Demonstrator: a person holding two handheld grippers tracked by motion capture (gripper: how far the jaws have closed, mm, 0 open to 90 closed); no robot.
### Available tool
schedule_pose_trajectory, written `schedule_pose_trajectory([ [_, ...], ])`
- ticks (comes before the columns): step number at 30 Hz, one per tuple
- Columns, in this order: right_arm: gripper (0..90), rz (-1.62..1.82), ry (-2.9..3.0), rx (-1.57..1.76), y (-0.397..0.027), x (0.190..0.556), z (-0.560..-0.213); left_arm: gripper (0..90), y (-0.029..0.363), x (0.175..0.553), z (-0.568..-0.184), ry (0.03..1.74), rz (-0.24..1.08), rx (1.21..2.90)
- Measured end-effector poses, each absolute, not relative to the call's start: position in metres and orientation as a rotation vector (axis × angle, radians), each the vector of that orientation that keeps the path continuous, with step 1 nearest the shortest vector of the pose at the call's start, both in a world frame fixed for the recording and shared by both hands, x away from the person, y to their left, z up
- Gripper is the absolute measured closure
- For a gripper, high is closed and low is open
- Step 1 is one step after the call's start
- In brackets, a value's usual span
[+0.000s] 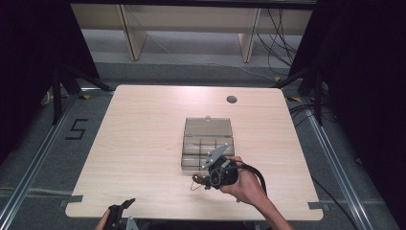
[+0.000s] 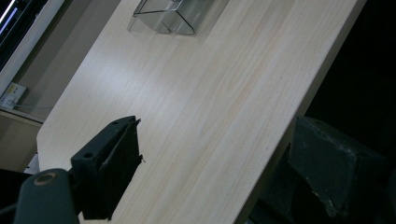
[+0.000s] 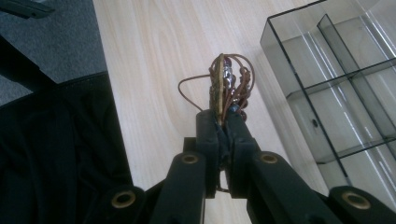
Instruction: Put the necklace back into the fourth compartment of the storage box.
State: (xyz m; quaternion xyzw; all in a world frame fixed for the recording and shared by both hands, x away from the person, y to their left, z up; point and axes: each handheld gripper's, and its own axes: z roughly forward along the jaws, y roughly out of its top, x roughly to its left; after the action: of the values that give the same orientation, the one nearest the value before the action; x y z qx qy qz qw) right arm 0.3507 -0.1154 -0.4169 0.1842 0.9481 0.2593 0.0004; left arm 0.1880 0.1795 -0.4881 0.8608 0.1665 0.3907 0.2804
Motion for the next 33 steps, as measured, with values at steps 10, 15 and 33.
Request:
schedule_pose_trajectory([
  [10, 87.0, 0.778, 2.995, 0.569, -0.107, 0.363, -0.402, 15.7, 0.179, 0.189, -0.489, 0.444, 1.034, 2.306],
  [15, 87.0, 0.762, 3.003, 0.551, -0.103, 0.371, -0.391, 15.7, 0.180, 0.188, -0.488, 0.435, 1.062, 2.321],
  [33, 86.9, 0.632, 3.019, 0.581, -0.090, 0.413, -0.369, 15.7, 0.182, 0.189, -0.487, 0.446, 1.061, 2.299],
])
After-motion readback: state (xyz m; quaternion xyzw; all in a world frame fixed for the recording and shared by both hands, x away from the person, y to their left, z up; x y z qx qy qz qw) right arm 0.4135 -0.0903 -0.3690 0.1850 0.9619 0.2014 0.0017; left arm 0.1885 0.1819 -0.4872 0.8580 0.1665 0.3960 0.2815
